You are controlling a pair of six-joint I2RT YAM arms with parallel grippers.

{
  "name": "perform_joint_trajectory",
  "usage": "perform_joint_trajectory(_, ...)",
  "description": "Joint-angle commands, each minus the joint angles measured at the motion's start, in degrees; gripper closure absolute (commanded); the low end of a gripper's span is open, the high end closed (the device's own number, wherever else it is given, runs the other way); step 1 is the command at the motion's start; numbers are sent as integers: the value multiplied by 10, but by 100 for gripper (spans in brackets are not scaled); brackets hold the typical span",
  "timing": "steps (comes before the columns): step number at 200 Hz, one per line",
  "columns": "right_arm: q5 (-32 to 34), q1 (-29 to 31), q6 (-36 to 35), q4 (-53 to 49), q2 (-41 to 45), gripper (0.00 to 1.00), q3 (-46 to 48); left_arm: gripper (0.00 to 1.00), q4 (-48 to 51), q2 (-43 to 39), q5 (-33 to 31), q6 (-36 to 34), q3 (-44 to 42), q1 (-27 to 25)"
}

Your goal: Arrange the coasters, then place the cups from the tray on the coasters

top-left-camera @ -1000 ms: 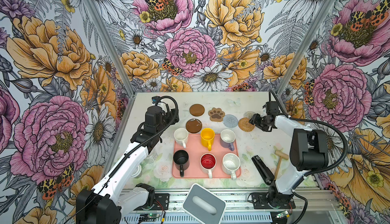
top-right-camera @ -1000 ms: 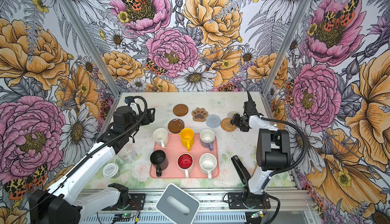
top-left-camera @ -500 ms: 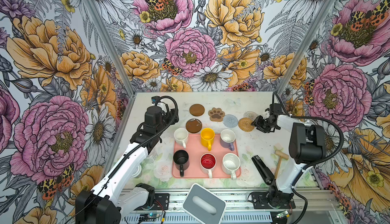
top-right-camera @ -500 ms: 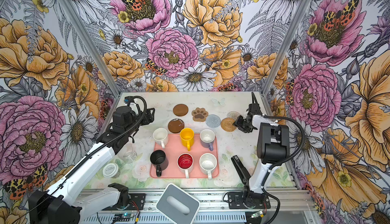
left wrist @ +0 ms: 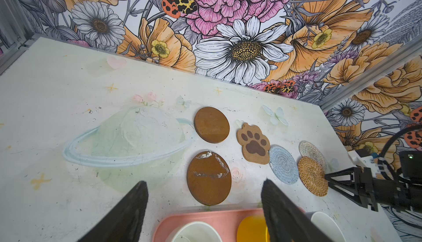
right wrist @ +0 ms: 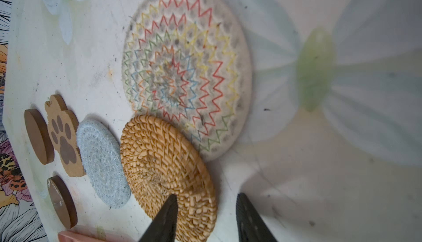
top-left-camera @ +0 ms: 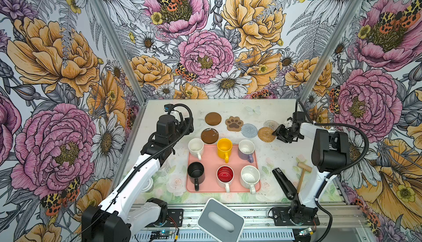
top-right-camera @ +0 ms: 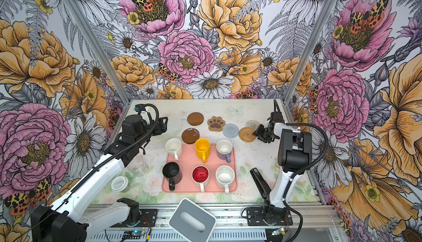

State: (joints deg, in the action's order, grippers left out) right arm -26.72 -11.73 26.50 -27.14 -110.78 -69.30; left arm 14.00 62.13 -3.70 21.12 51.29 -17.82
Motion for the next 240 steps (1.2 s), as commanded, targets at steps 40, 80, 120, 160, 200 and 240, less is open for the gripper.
perform_joint_trajectory(40,-28,-3,3,5,-24,64,-24,21,5,-1,12,6,7,-2)
perform_joint_trajectory(80,-38,-1,7,5,-24,73,-25,21,5,-4,15,7,6,-3)
perform_joint_trajectory(120,-42,7,11,6,-22,78,-29,20,5,-7,13,5,6,-2)
perform_joint_trajectory(160,-43,21,16,5,-30,86,-43,20,5,-5,14,4,6,-2)
perform_joint_trajectory(200,-41,38,25,5,-45,89,-62,20,5,-5,11,1,6,-2)
perform_joint_trajectory(240,-40,50,32,5,-65,90,-84,20,6,-5,9,-4,5,-2)
